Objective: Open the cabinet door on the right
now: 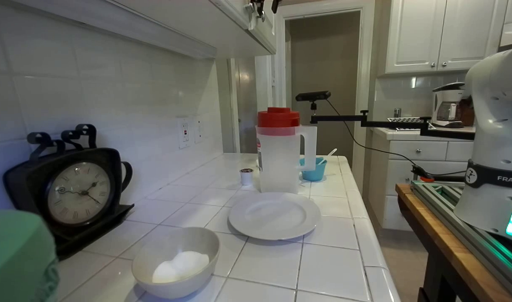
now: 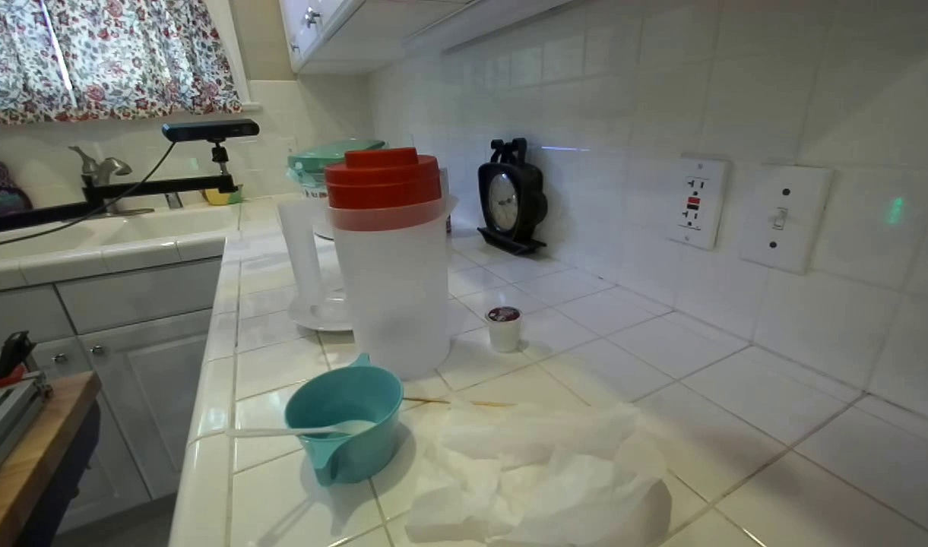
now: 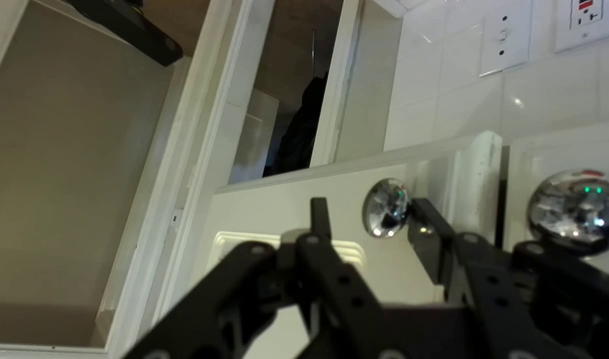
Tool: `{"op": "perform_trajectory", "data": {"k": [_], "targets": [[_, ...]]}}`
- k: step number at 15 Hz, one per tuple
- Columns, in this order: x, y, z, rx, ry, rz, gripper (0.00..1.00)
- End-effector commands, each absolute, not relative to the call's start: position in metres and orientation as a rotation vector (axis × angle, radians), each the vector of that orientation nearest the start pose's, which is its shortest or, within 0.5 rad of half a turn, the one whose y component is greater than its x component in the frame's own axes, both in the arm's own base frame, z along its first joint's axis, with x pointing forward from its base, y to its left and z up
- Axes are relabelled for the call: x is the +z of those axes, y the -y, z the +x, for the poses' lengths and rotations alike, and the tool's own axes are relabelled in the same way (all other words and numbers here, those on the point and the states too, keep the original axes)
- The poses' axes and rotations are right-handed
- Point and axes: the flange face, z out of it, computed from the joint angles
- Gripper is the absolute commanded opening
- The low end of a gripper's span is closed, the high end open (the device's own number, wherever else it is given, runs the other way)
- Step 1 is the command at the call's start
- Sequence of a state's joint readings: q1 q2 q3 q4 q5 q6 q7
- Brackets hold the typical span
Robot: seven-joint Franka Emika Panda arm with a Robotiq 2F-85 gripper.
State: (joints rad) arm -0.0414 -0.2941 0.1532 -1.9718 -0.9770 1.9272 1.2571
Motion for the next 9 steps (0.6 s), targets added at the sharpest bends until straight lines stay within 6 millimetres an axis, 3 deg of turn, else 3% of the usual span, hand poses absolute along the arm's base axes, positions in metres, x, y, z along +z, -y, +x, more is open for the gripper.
{"op": "perform_trajectory", "data": {"k": [1,4,6,8,9], "targets": [[0.6487,-0.0034,0.5037,1.035,1.02,2.079,0.51],[0.6486,0.0003,0.5036,1.042,1.02,2.082,0.6],[0.6469,0.0026,0.5057,1.041,1.028,2.084,0.57],[0.6452,0.0029,0.5055,1.032,1.031,2.08,0.41],[0.6445,0.0014,0.5061,1.037,1.029,2.085,0.24]]}}
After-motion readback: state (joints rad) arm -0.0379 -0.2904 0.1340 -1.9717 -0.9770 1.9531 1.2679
